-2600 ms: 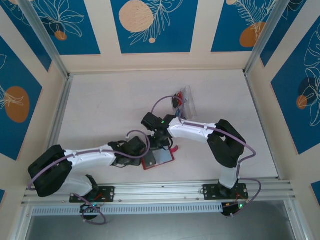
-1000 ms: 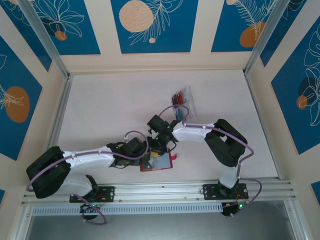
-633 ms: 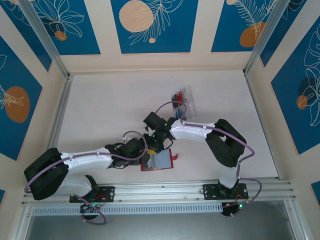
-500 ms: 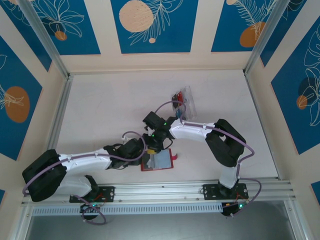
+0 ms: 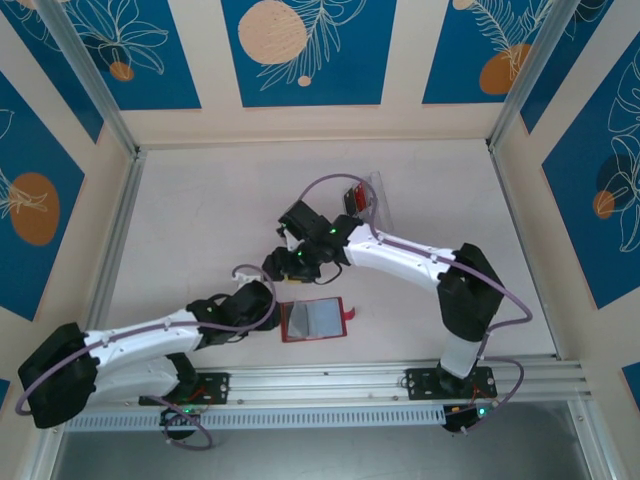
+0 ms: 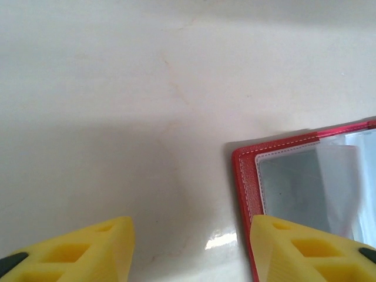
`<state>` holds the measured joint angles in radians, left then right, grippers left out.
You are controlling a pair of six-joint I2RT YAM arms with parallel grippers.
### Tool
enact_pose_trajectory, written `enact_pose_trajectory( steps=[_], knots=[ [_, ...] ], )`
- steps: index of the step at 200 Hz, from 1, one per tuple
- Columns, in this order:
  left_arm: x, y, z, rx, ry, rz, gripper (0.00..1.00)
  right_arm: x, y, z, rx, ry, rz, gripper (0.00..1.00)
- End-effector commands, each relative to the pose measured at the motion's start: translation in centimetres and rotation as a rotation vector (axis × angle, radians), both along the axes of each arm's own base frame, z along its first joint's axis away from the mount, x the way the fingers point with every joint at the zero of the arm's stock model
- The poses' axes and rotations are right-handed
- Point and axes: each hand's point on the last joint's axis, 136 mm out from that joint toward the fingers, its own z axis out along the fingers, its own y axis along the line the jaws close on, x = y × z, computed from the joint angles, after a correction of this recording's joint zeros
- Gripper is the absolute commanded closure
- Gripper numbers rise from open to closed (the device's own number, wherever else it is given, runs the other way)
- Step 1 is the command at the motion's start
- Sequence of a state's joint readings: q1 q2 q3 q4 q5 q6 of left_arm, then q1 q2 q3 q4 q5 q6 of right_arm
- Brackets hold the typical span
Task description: Put the credit cards into the card holder
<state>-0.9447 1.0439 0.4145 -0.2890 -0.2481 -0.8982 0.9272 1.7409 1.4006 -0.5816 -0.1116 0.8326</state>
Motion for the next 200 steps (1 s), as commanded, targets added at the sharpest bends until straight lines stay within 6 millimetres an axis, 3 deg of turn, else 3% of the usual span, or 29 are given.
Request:
enact_pose_trajectory(
  steps=[1, 20, 49, 64, 95, 153, 179, 200],
  knots=[
    [-0.9, 2.0, -0.2, 0.058, 0.003, 0.001, 0.44, 0.5, -2.3, 0.7, -0.043, -0.058, -0.031, 0.44],
    [-1.1, 1.2, 1.1, 0.014, -0.026, -0.071, 0.43, 0.2, -4.7, -1.0, -0.108, -0.035, -0.066, 0.52],
    [-1.2, -1.0, 3.4, -0.002, -0.064, -0.239, 0.42, -1.3, -7.0, -5.1, -0.191, 0.043, -0.081, 0.89],
    [-1.3, -2.1, 3.4, 0.025, -0.036, -0.307, 0.41, -2.2, -7.7, -7.1, -0.224, 0.087, -0.091, 0.99],
    [-1.3, -3.7, 2.1, 0.041, 0.024, -0.354, 0.40, -3.3, -9.6, -9.6, -0.323, 0.101, -0.124, 1.00],
    [-1.1, -4.2, 0.0, 0.093, 0.068, -0.376, 0.35, -5.2, -11.9, -13.7, -0.493, 0.162, -0.161, 1.00],
    [-1.2, -4.5, -0.6, 0.093, 0.082, -0.384, 0.35, -5.1, -12.1, -15.0, -0.508, 0.172, -0.168, 1.00],
    [-0.9, -3.8, -1.4, 0.144, 0.097, -0.362, 0.42, -4.5, -12.2, -16.0, -0.538, 0.170, -0.173, 1.00]
  ],
)
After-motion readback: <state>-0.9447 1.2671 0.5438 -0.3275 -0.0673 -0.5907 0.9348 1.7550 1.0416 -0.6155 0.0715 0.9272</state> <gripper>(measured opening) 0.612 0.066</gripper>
